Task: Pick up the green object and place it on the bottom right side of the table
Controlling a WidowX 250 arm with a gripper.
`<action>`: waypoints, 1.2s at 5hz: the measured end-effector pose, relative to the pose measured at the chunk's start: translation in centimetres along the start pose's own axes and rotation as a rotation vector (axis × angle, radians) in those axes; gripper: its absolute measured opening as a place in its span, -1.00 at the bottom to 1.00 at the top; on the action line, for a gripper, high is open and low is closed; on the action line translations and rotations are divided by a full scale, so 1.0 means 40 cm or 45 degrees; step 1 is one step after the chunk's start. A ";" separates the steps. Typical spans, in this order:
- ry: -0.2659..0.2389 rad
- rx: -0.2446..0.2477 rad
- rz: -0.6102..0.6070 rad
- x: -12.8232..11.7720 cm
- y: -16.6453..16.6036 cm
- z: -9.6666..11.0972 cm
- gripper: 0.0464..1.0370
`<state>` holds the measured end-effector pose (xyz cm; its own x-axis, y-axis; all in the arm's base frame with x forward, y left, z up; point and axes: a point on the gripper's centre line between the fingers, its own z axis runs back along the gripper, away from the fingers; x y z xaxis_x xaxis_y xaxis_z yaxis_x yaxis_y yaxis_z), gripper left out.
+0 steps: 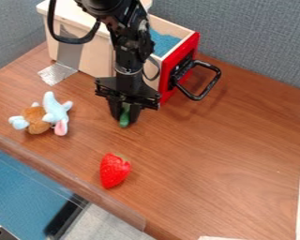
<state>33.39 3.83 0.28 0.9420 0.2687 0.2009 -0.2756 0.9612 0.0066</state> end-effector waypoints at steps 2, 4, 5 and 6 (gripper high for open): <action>-0.020 -0.035 -0.018 0.002 -0.008 0.054 -0.49; 0.007 -0.150 -0.229 -0.108 -0.149 0.103 -0.49; 0.055 -0.193 -0.325 -0.173 -0.212 0.094 -0.49; 0.109 -0.224 -0.411 -0.218 -0.267 0.071 -0.49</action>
<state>27.58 -8.97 1.24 0.9897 -0.0525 0.1335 0.0679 0.9912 -0.1140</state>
